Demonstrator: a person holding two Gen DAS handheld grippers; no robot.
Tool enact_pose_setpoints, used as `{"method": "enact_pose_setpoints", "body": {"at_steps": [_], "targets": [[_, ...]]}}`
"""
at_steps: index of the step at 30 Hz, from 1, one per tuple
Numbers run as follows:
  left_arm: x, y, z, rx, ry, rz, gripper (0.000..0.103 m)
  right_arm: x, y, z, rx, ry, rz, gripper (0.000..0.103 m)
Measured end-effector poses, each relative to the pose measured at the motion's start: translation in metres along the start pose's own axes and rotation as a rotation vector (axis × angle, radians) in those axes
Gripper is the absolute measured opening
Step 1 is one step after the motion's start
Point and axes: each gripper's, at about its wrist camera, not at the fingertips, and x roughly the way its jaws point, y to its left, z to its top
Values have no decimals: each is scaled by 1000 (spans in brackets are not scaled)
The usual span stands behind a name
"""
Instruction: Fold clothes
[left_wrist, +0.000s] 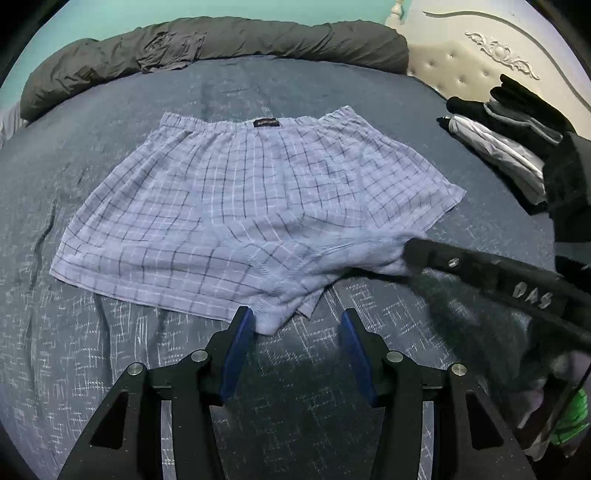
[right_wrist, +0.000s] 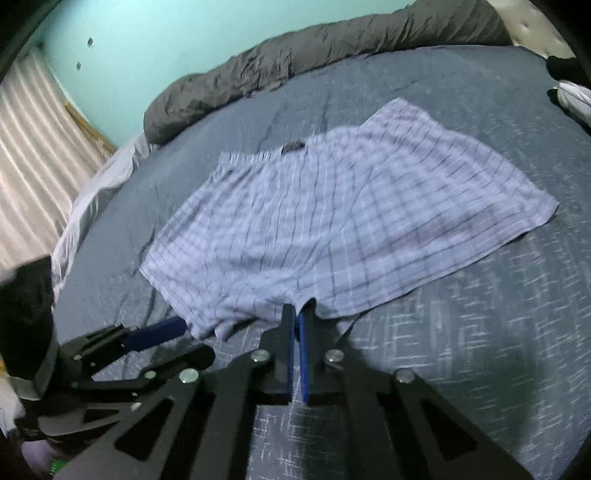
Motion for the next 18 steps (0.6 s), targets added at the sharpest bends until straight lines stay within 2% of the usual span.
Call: {"method": "enact_pose_setpoints", "body": {"at_steps": [5,8,11,12,16,18], "targets": [[1,-3,-1,11,1,8,53,-15,-13,8,37,-37,15,1],[6,-5,-2,23,7,18,51,-14,-19,9,54,-27,30,1],[15,-9,-2,63,19,35,26,-11,-17,6,55,-10,32,1],[18,-9,-2,75,22,45,13,-11,-17,6,53,-7,32,1],[23,-5,0,63,27,31,3,-13,-19,5,59,-12,36,2],[19,-5,1,66,20,21,2,-13,-19,5,60,-11,37,2]]}}
